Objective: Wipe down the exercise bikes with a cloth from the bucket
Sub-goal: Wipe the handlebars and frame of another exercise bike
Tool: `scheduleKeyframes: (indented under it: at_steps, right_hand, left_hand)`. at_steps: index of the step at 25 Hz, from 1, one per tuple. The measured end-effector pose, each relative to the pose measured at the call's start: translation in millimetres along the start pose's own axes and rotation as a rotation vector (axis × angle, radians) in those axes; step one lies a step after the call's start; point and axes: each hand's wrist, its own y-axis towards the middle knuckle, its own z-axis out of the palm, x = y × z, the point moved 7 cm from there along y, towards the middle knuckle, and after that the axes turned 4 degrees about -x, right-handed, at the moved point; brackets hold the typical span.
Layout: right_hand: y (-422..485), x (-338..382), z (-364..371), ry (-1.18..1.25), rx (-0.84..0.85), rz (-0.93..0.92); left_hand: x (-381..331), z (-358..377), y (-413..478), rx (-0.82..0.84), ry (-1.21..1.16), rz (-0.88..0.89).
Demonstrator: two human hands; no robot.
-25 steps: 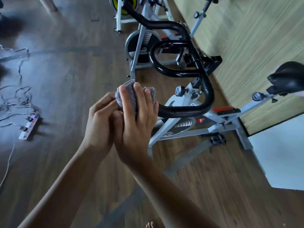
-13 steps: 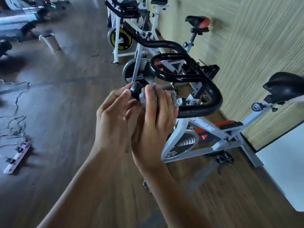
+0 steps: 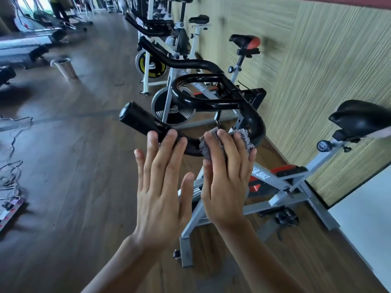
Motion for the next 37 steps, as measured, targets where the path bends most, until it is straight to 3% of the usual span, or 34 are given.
scheduleKeyframes:
  at_steps: [9, 20, 31, 37]
  right_hand:
    - [10.2, -62.0, -9.5, 0.302, 0.062, -0.048]
    - [26.1, -109.5, -2.6, 0.669, 0.248, -0.194]
    - [56.0, -154.1, 40.5, 1.121, 0.463, -0.302]
    - [76.8, -165.3, 87.7, 1.311, 0.479, -0.303]
  left_hand:
    - [-26.3, 52.5, -7.6, -0.001, 0.323, -0.148]
    - [-55.7, 100.4, -7.8, -0.133, 0.347, -0.233]
    - [-94.9, 142.6, 9.8, -0.216, 0.553, -0.348]
    - [-99.3, 150.3, 14.1, -0.294, 0.689, -0.490]
